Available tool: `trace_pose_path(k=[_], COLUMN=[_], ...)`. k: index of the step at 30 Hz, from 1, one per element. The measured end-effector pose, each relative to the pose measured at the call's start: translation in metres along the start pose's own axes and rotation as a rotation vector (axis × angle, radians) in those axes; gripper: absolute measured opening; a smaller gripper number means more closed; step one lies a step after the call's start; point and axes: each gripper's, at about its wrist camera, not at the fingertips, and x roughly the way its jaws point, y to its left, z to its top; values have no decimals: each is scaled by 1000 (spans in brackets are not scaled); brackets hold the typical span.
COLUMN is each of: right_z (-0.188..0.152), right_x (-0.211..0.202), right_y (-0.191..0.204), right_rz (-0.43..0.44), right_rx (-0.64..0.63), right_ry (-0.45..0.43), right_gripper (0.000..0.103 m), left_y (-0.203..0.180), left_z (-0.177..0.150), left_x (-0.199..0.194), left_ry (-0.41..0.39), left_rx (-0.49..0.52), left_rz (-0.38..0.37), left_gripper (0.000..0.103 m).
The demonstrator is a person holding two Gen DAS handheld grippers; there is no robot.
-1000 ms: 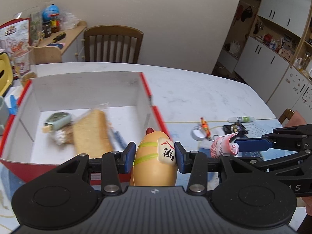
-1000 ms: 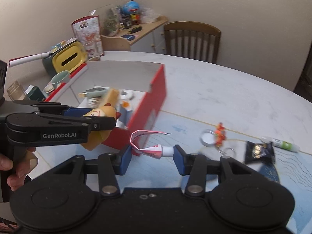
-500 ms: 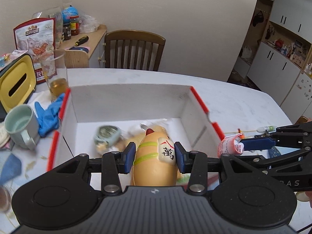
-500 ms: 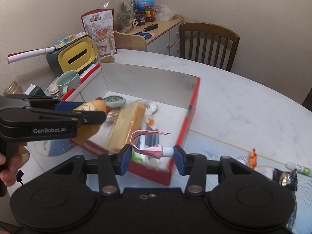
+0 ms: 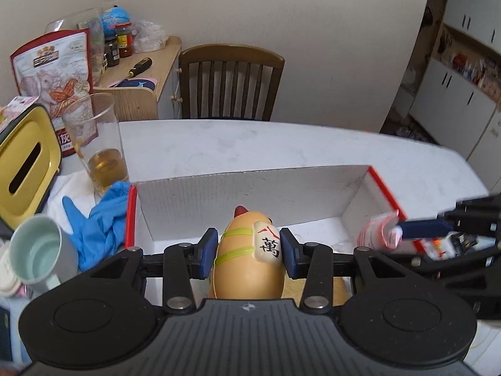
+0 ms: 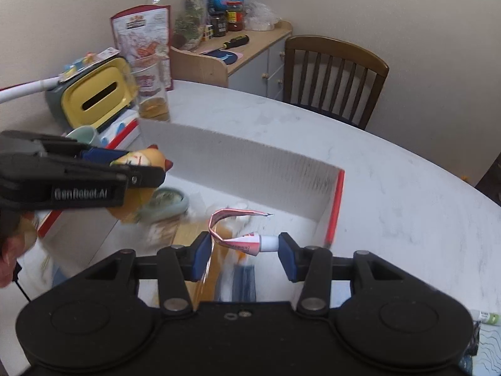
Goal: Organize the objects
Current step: 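Carry the toothpaste tube and yellow toy with both grippers over the box, then open both grippers to drop the toothpaste and yellow toy into the box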
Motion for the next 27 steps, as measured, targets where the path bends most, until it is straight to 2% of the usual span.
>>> trace_pose_path(k=[6, 12, 19, 27], right_z=[19, 29, 26, 24], right_x=[27, 53, 72, 78], right_y=[0, -2, 3, 8], right_rz=[-21, -1, -11, -6], right_rx=[13, 20, -4, -7], right_ry=[12, 39, 76, 90], right_gripper=[45, 45, 45, 46], left_y=[1, 3, 8, 14], left_z=[4, 8, 8, 9], left_x=[29, 53, 70, 74], left_ry=[35, 64, 118, 128], left_rx=[31, 63, 75, 61], left_rz=[19, 45, 25, -2], left_gripper=[41, 41, 41, 43])
